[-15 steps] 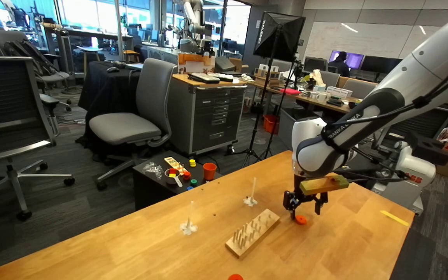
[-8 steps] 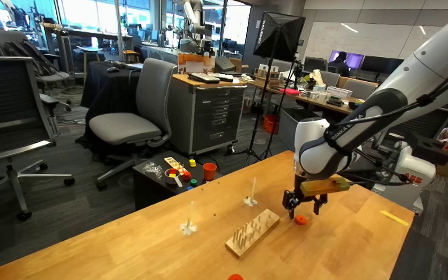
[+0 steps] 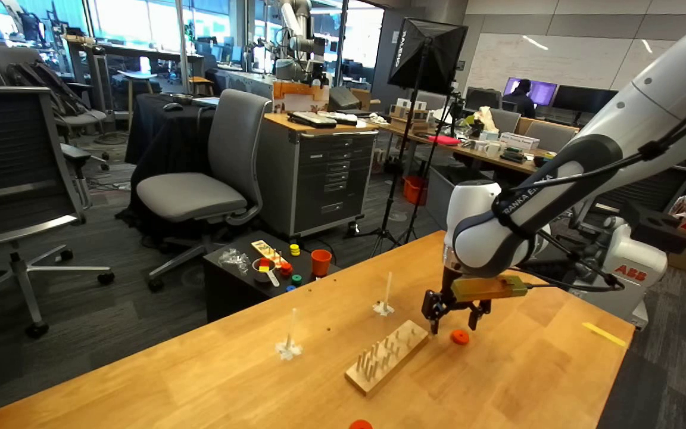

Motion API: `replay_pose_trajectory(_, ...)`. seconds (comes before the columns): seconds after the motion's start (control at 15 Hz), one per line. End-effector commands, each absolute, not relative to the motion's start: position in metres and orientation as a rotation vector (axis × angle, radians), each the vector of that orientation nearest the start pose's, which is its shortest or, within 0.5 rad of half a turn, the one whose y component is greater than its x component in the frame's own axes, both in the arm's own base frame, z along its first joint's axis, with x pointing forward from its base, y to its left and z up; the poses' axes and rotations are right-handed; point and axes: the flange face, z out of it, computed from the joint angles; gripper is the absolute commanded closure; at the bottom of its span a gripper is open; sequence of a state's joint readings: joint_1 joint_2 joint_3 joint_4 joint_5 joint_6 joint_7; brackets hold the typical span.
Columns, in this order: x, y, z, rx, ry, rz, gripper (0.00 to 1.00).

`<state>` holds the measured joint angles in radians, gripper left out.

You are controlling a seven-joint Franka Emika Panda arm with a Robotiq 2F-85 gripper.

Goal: Pick up the orange ring on the right and place it on the wooden stand

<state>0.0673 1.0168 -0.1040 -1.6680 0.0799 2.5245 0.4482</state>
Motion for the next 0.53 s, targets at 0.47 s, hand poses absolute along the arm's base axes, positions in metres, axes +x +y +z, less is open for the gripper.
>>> replay_pose_trajectory(0.47, 0.615, -0.0183, 0.0102, -3.049, 0.854, 0.236, 0.0)
